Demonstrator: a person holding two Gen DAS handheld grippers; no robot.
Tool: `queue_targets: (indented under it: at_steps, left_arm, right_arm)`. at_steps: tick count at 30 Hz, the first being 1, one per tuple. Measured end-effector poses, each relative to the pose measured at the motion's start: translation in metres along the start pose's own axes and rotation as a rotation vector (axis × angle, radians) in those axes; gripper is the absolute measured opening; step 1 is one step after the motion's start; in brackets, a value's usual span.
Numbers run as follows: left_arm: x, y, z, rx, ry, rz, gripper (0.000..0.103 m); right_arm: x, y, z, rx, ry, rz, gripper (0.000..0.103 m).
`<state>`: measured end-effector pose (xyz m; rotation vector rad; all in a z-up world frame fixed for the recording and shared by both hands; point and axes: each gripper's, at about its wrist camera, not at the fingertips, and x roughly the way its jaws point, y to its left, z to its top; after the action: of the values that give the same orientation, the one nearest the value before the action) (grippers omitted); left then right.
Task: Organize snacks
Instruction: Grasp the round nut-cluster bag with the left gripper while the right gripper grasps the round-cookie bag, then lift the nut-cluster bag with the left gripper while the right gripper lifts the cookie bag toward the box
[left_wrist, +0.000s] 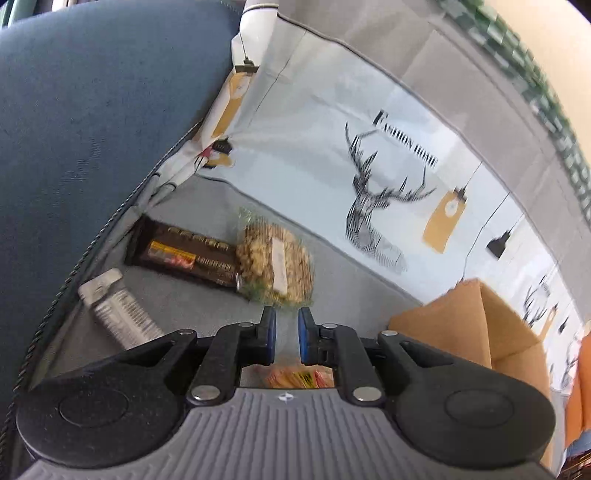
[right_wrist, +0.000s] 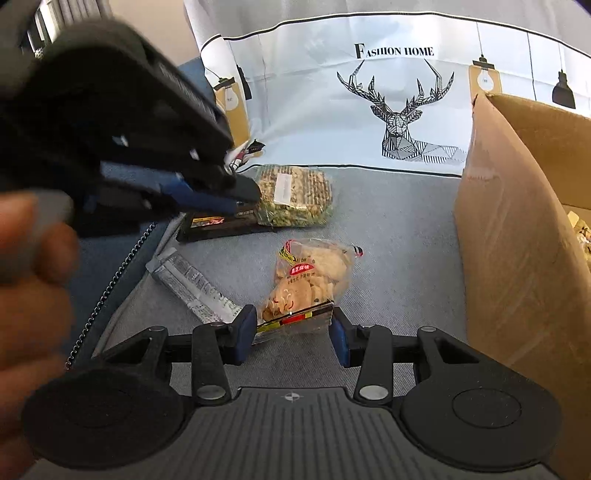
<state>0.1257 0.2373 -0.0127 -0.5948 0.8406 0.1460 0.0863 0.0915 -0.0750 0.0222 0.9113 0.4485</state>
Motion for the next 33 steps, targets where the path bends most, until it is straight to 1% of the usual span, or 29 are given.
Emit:
queue_targets:
  at_steps: [1,2,3,4,5,6,8,9,11,15,17,18,19,20,21,22,24,26,27,28,31,33]
  left_arm:
    - [0.004,0.005,0.0,-0.002,-0.014,-0.012,0.018]
    - [0.008,0.01,0.002,-0.003,-0.013,-0.016,0.026]
    - [0.012,0.014,0.007,-0.015,-0.009,-0.013,0.029]
    - [0.013,0.018,0.013,-0.03,-0.023,-0.012,0.03]
    - [0.013,0.021,0.018,-0.033,-0.043,-0.022,0.037]
    - [0.013,0.023,0.022,-0.03,-0.06,-0.042,0.047]
    - [0.02,0.026,0.026,-0.025,-0.059,-0.054,0.056]
    - [0.026,0.027,0.027,-0.024,-0.059,-0.036,0.059]
    - [0.036,0.026,0.027,-0.003,-0.06,-0.001,0.061]
    - [0.056,0.015,0.024,0.085,-0.074,0.014,0.061]
    - [0.065,0.008,0.018,0.154,-0.075,0.034,0.064]
    - [0.069,0.005,0.015,0.191,-0.064,0.053,0.063]
    - [0.07,0.001,0.013,0.227,-0.072,0.069,0.063]
    - [0.071,-0.002,0.012,0.25,-0.068,0.084,0.055]
    - [0.07,-0.002,0.012,0.25,-0.06,0.081,0.048]
    - [0.067,0.0,0.014,0.228,-0.056,0.072,0.045]
    - [0.06,0.004,0.018,0.184,-0.043,0.041,0.033]
    - [0.049,0.003,0.019,0.201,-0.038,0.035,0.03]
    - [0.043,0.0,0.018,0.22,-0.041,0.048,0.026]
    - [0.036,-0.002,0.018,0.233,-0.044,0.052,0.026]
    - [0.013,-0.003,0.013,0.24,-0.045,0.077,0.022]
    - [-0.001,0.003,0.007,0.202,-0.028,0.103,0.021]
  right_arm:
    - [0.001,-0.001,0.001,0.008,0.002,-0.001,0.045]
    - [0.001,-0.003,0.001,0.015,0.005,-0.002,0.045]
    - [0.002,-0.003,0.001,0.017,0.007,-0.004,0.045]
    - [0.002,-0.003,0.001,0.01,0.01,-0.005,0.045]
    - [0.004,-0.003,0.0,0.003,0.017,-0.01,0.045]
    - [0.005,-0.004,-0.001,0.001,0.027,-0.012,0.045]
    - [0.009,-0.007,-0.001,0.018,0.046,-0.011,0.048]
    - [0.011,-0.008,0.0,0.024,0.052,-0.012,0.049]
    - [0.011,-0.01,0.0,0.028,0.052,-0.02,0.055]
    - [0.012,-0.011,0.0,0.046,0.045,-0.026,0.067]
    - [0.012,-0.014,0.001,0.047,0.041,-0.047,0.066]
    - [0.013,-0.016,0.001,0.055,0.042,-0.051,0.066]
    - [0.014,-0.019,0.002,0.068,0.042,-0.05,0.067]
    - [0.014,-0.02,0.002,0.081,0.039,-0.051,0.067]
    - [0.014,-0.021,0.002,0.087,0.036,-0.054,0.068]
    - [0.014,-0.021,0.002,0.086,0.032,-0.059,0.068]
    - [0.014,-0.021,0.002,0.078,0.025,-0.064,0.067]
    - [0.012,-0.021,0.002,0.075,0.018,-0.057,0.06]
    - [0.01,-0.021,0.001,0.077,0.013,-0.052,0.05]
    - [0.009,-0.021,0.001,0.08,0.007,-0.049,0.044]
    - [0.005,-0.023,0.002,0.093,-0.017,-0.034,0.039]
    - [0.002,-0.024,0.003,0.099,-0.02,-0.026,0.039]
